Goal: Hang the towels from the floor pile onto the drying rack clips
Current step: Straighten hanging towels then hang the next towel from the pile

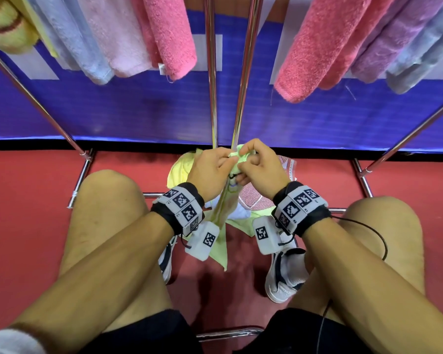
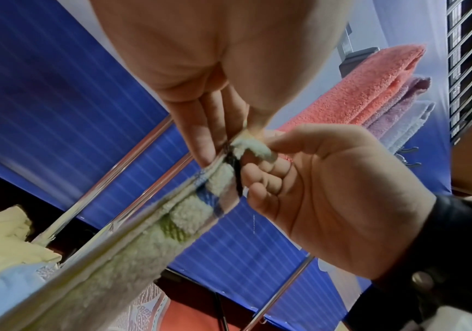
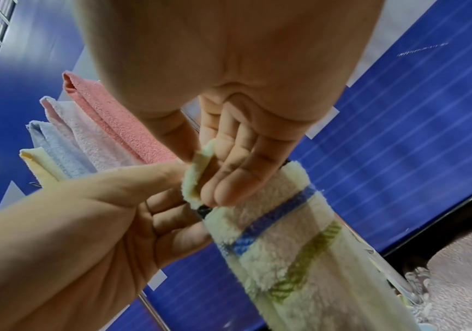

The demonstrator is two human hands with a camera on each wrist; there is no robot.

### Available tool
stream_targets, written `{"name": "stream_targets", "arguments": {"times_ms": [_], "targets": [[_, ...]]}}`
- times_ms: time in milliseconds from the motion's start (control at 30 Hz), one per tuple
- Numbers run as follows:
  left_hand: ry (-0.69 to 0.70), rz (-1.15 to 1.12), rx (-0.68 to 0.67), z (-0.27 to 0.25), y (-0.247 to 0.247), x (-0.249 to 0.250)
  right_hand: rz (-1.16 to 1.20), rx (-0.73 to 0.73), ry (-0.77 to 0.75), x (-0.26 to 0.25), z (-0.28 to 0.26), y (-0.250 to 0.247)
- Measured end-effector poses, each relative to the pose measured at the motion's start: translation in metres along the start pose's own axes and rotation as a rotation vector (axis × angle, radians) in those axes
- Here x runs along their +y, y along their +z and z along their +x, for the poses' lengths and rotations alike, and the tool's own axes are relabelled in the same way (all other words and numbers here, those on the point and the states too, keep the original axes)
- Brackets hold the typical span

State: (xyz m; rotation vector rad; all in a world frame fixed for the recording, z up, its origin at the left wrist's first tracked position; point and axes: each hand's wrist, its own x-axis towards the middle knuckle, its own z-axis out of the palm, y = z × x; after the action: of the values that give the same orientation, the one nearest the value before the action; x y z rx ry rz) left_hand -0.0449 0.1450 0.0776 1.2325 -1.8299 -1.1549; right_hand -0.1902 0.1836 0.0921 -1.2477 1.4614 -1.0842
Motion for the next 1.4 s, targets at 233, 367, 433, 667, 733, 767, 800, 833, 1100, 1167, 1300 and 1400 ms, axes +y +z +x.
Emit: {"name": "stream_targets", "arguments": {"times_ms": [233, 367, 433, 667, 733, 767, 800, 833, 1100, 1167, 1300, 1400], "targets": [[-0.008, -0.05, 0.001, 0.004, -0.003, -0.002, -0.009, 0.005, -0.033, 0.003, 0.001, -0.004], [0.001, -0.076, -0.04, 0.004, -0.004, -0.002, 0.01, 0.047, -0.036, 0.007, 0.005, -0.006], [0.036, -0.026, -0.076, 0.005, -0.005, -0.003, -0.004, 0.06, -0.045, 0.008, 0.006, -0.007], [0.092, 0.053, -0.179, -0.002, -0.007, 0.002, -0.246, 0.068, -0.128, 0.014, 0.005, -0.01], [0.084, 0.02, -0.171, -0.001, -0.009, 0.002, -0.315, 0.076, -0.149, 0.016, 0.007, -0.011], [0.086, 0.02, -0.161, 0.0, -0.01, 0.0, -0.332, 0.077, -0.153, 0.017, 0.008, -0.012], [0.091, 0.025, -0.152, 0.002, -0.012, -0.001, -0.349, 0.078, -0.154, 0.017, 0.009, -0.013], [0.103, 0.034, -0.151, 0.004, -0.013, -0.003, -0.367, 0.079, -0.155, 0.017, 0.009, -0.014], [0.154, 0.138, -0.108, 0.01, -0.025, -0.009, -0.623, 0.102, -0.21, 0.023, 0.015, -0.03], [0.169, 0.155, -0.107, 0.009, -0.027, -0.009, -0.615, 0.105, -0.23, 0.023, 0.017, -0.033], [0.158, 0.076, -0.088, 0.008, -0.027, -0.007, -0.512, 0.166, -0.199, 0.017, 0.015, -0.03], [0.126, -0.015, -0.069, 0.008, -0.03, -0.005, -0.247, 0.177, -0.162, 0.012, 0.016, -0.025]]}}
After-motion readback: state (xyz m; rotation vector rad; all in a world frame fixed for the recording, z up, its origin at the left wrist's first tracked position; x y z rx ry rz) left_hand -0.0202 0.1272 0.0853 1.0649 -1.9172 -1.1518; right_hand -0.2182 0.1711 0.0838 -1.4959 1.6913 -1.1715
